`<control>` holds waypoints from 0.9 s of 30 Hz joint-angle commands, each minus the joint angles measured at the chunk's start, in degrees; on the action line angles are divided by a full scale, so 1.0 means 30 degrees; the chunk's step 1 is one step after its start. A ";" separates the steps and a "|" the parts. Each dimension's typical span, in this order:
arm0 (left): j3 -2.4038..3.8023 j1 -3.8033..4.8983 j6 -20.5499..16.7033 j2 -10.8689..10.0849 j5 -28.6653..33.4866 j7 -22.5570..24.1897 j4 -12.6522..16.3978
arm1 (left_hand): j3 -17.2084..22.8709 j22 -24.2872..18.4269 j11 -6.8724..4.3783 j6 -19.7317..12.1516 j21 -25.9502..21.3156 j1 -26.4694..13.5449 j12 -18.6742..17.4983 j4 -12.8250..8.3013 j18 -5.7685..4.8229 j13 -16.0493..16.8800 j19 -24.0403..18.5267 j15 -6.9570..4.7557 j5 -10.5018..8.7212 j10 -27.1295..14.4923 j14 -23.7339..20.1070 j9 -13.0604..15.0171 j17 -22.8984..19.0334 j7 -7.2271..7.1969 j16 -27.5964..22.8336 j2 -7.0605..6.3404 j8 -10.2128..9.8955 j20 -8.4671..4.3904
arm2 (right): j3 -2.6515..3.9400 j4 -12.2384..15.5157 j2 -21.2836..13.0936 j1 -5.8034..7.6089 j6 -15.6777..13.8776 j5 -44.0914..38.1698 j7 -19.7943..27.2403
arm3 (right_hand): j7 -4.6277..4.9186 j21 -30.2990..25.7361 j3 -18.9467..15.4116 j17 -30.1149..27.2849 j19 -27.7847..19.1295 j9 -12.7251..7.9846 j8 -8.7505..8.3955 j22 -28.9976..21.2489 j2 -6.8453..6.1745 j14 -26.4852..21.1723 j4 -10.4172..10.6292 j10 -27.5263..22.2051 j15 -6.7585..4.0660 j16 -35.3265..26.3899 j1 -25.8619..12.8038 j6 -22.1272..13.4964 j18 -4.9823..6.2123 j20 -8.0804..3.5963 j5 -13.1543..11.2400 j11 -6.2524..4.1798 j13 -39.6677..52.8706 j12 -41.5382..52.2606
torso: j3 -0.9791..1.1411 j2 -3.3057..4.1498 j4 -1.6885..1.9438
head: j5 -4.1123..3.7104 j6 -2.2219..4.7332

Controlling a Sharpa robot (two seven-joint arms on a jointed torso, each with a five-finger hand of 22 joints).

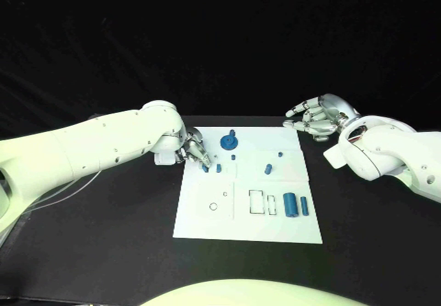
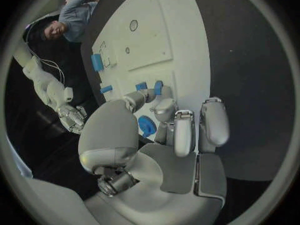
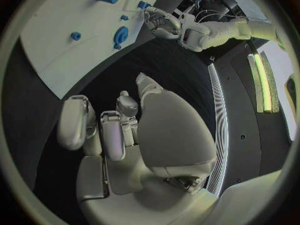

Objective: Assemble the parts on the task board

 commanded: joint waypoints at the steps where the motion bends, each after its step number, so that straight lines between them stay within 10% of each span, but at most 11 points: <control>1: -0.0110 -0.0136 0.0083 -0.0050 -0.0035 -0.0064 0.0020 | 0.1593 0.0352 -0.0373 0.2192 0.0327 0.0899 -0.0069 -0.0397 -0.0308 -0.0114 0.0349 -0.0257 0.0477 0.0811 0.2089 0.1097 0.5278 -0.0748 0.0339 0.1082 0.1507 -0.0066 | 0.0008 0.0009 0.0009 -0.0013 0.0013 -0.0010 0.0051 | 0.0023 -0.0206 0.0711 0.3254 -0.0387 0.0084 0.0311 0.0810 -0.0312 0.1554 0.0051 -0.0367 -0.0110 -0.0217 -0.0573 -0.0270 0.0252 -0.0003 0.0287 -0.0029 -0.0112 -0.0229 | -0.0002 -0.0003 0.0009 | -0.0016 0.0013; 27: -0.0113 -0.0136 0.0178 -0.0058 0.0224 -0.0051 0.0037 | -0.1646 0.0415 -0.0456 0.2272 0.0265 -0.1051 -0.0164 0.2116 -0.0323 -0.0221 0.0406 -0.0331 -0.0615 0.0920 0.2089 0.1603 0.5278 -0.0874 0.0339 0.0414 0.1566 -0.0151 | 0.0008 0.0019 -0.0007 -0.0013 0.0036 0.0000 0.0075 | 0.0025 -0.0254 0.0769 0.3241 -0.0389 0.0078 0.0389 0.0799 -0.0337 0.1550 0.0056 -0.0383 -0.0111 -0.0233 -0.0606 -0.0320 0.0257 -0.0006 0.0297 -0.0027 -0.0139 -0.0238 | 0.0005 -0.0008 0.0000 | -0.0030 -0.0019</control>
